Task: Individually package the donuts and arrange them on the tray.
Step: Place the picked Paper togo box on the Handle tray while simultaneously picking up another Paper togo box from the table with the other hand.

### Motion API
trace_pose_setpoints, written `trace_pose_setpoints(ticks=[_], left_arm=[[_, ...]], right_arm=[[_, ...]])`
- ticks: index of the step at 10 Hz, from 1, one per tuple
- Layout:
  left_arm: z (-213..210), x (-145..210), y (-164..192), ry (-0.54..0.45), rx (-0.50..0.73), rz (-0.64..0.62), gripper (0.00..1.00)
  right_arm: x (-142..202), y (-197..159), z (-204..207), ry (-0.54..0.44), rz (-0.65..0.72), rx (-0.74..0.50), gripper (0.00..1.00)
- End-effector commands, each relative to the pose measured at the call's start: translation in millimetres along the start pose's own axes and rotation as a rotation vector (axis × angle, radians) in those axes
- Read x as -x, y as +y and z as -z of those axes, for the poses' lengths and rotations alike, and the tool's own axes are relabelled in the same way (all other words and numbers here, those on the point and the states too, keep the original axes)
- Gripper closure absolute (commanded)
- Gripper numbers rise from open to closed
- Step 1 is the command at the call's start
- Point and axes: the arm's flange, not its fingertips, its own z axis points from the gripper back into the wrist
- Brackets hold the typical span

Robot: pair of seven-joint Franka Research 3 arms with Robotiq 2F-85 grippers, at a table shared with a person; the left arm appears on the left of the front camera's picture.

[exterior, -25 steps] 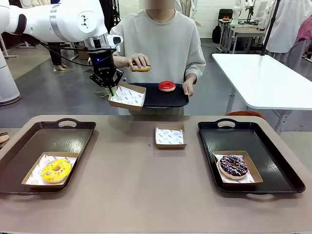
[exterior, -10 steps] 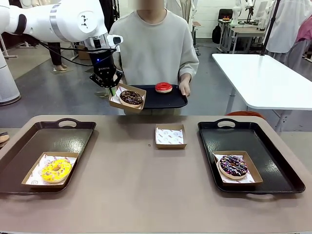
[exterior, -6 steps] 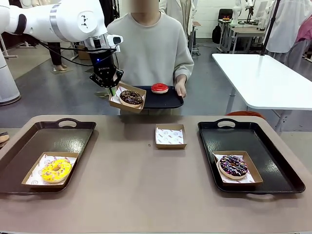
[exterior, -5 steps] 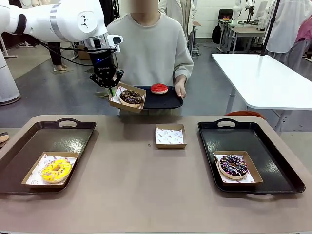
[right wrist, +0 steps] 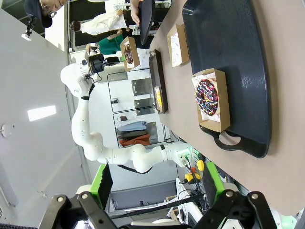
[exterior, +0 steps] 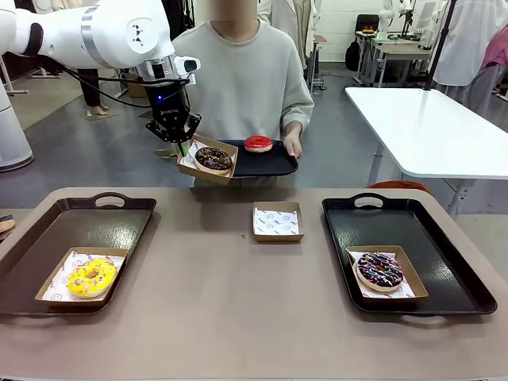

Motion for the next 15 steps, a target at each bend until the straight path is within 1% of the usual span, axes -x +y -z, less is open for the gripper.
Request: trace_pose_setpoints(ticks=[1,2,3,5,7,9,10,12,15], left_arm=[[0.0,0.0,0.0,0.0,0.0,0.0,0.99],[-1.5,-2.6,14.5,-0.023,-0.05,0.016,0.99],[-7.6,-2.0,34.0,-0.023,-0.059,0.032,0.99],[-19.5,6.3,78.6,-0.007,-0.035,0.02,0.99],[-28.2,16.1,122.6,0.004,-0.019,-0.001,0.99],[-38.5,25.5,159.9,0.012,0.007,-0.016,0.99],[-39.0,34.0,178.0,0.017,-0.003,-0.015,0.99],[-33.5,40.7,202.8,0.044,0.006,-0.02,0.99],[-18.6,48.9,225.5,0.071,0.019,-0.017,0.99]], right_arm=[[0.0,0.0,0.0,0.0,0.0,0.0,0.0],[-7.0,10.7,18.5,-0.023,-0.026,0.122,0.0],[-15.7,27.4,39.3,-0.028,-0.036,0.219,0.0],[-39.5,71.3,92.5,-0.03,-0.057,0.339,0.0],[-69.8,116.2,161.2,-0.073,-0.066,0.449,0.0],[-84.6,153.2,231.6,-0.088,-0.115,0.545,0.0],[-82.7,169.0,270.5,-0.075,-0.16,0.618,0.0],[-80.7,193.0,325.6,-0.049,-0.217,0.732,0.0],[-67.2,197.0,380.3,-0.008,-0.253,0.87,0.0]])
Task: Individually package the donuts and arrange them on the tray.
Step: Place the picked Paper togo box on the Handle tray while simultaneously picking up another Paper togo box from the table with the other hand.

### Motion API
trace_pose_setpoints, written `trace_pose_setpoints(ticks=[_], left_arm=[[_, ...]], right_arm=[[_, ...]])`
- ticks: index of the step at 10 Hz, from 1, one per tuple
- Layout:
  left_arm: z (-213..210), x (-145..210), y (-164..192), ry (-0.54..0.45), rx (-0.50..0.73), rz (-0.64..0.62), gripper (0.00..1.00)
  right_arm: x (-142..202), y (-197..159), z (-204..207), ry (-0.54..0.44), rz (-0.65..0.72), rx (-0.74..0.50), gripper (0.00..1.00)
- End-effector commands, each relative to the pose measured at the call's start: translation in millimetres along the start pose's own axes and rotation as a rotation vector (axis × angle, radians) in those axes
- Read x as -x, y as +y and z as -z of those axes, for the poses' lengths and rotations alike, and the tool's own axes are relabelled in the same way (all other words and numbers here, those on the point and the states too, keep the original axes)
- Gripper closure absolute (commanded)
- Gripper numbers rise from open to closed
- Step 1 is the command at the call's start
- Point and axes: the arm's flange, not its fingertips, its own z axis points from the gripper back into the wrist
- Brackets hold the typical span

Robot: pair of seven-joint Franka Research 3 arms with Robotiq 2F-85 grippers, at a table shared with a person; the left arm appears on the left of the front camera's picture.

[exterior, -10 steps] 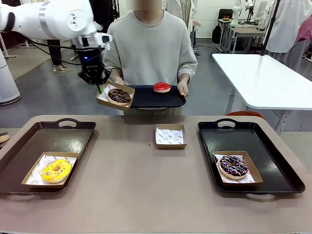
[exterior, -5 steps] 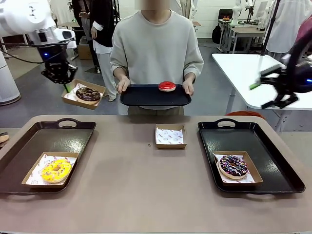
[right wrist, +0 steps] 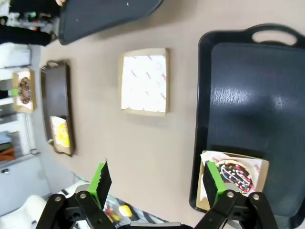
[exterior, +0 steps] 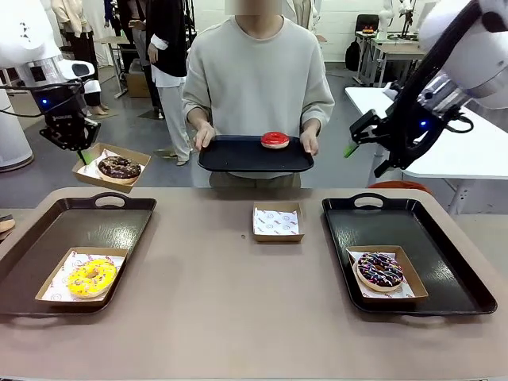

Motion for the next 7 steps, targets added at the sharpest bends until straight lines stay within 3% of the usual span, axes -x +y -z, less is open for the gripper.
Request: trace_pose_setpoints(ticks=[1,5,7], left_arm=[[9.1,6.2,10.5,-0.005,0.015,0.015,0.99],[20.0,2.7,10.8,-0.023,0.031,-0.01,0.99],[18.6,2.6,10.9,0.016,0.001,-0.013,0.99]], right_arm=[[1.2,10.5,19.8,0.006,-0.001,0.088,0.0],[7.2,14.9,27.7,0.034,-0.034,0.076,0.0],[7.2,14.9,27.7,0.034,-0.034,0.076,0.0]])
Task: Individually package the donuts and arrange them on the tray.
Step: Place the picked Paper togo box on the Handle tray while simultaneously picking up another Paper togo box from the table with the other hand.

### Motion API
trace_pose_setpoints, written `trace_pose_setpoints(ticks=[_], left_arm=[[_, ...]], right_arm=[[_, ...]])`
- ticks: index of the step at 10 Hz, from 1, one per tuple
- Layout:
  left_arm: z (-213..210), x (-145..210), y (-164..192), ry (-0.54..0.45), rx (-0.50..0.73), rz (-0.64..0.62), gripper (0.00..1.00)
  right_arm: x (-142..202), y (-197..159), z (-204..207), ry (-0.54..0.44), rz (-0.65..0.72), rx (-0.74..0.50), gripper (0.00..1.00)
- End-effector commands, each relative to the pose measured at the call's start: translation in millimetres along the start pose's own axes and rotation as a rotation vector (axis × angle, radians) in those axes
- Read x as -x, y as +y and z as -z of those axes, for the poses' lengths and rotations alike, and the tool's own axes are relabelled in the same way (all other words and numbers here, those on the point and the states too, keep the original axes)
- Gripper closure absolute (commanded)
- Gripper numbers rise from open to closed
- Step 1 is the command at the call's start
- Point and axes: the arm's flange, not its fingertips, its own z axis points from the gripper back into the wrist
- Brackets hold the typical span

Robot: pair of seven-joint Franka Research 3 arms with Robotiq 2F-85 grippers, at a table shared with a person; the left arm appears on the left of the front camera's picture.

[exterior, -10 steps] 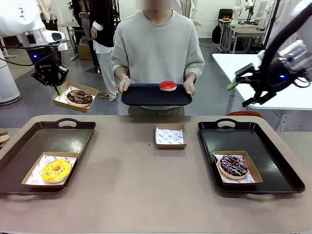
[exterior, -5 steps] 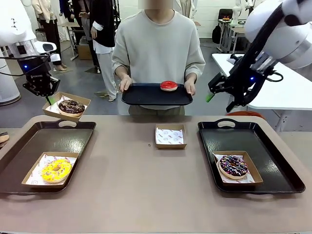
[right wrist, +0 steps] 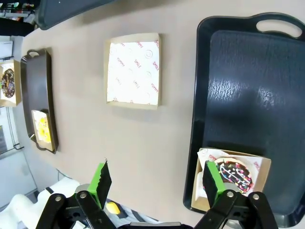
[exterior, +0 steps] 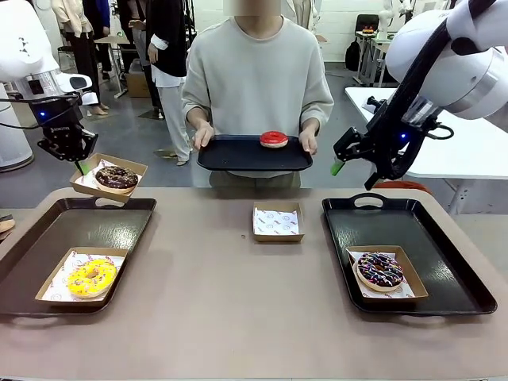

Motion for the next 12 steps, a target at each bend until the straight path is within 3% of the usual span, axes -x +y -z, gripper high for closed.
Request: trace_pose_setpoints(ticks=[1,5,10,12], left_arm=[[-0.3,0.4,0.3,0.004,-0.001,0.0,0.99],[0.2,0.2,0.0,0.002,0.0,0.0,0.99],[32.0,5.8,26.8,0.045,-0.024,0.018,0.99],[45.4,13.6,29.8,0.011,-0.057,0.017,0.99]], right_arm=[[-0.4,2.0,-1.1,-0.003,-0.002,-0.001,0.0],[-0.4,0.5,-0.9,-0.002,-0.001,0.0,0.0],[-26.3,61.1,52.0,0.035,0.091,0.316,0.0],[-37.2,80.0,81.0,0.039,0.109,0.411,0.0]])
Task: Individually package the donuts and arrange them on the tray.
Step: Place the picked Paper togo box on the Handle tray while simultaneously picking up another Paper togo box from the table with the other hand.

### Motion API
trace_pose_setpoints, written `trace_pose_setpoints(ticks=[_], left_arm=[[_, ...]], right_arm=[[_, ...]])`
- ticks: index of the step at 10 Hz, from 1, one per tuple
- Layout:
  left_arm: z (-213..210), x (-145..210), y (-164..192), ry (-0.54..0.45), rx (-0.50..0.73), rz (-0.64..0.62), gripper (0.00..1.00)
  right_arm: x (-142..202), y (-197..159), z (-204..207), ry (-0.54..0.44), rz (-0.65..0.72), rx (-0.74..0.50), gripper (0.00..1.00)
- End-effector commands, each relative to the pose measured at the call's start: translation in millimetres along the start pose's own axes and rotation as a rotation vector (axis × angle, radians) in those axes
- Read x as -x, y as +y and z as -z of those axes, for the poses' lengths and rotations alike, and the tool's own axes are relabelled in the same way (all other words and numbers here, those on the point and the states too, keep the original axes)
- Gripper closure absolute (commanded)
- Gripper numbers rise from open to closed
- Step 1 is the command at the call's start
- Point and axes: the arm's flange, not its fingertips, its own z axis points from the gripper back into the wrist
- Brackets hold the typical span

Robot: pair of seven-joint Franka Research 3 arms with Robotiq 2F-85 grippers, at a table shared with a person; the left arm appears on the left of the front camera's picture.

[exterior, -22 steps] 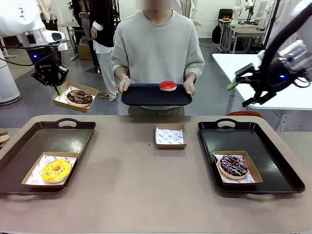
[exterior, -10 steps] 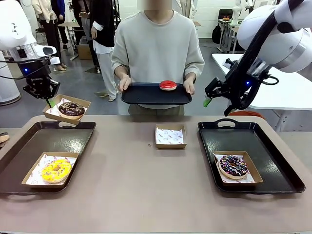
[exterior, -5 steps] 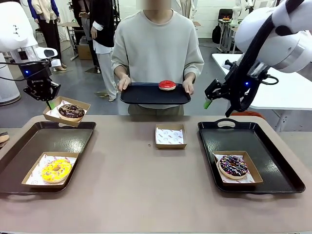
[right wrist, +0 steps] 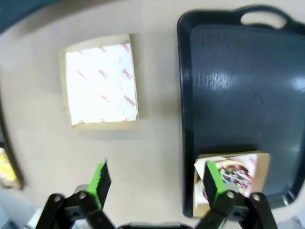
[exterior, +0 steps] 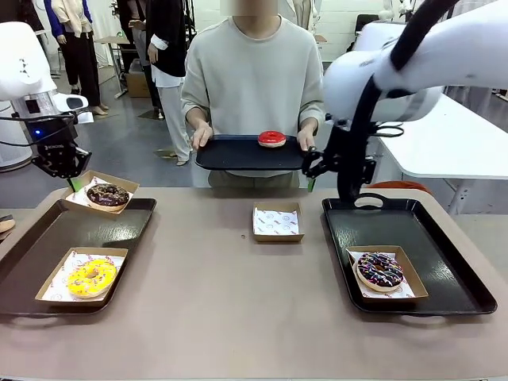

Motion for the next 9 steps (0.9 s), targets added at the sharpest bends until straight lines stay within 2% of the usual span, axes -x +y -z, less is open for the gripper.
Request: trace_pose_setpoints(ticks=[1,3,7,8,9], left_arm=[[13.6,15.9,-1.0,-0.062,-0.052,0.029,0.99],[18.9,21.9,-6.9,-0.093,-0.068,0.053,0.99],[31.2,22.2,-11.7,-0.102,-0.092,0.034,0.99],[29.9,22.4,-12.7,-0.103,-0.094,0.018,0.99],[28.8,17.6,-11.1,-0.089,-0.069,0.053,0.99]], right_arm=[[-20.4,22.1,15.0,0.012,0.032,0.093,0.0],[-25.7,34.0,43.0,0.0,0.041,0.141,0.0],[-23.7,40.6,81.1,-0.041,0.009,0.082,0.0],[-23.3,41.1,82.9,-0.054,0.01,0.078,0.0],[-20.9,40.4,74.1,-0.077,0.048,0.075,0.0]])
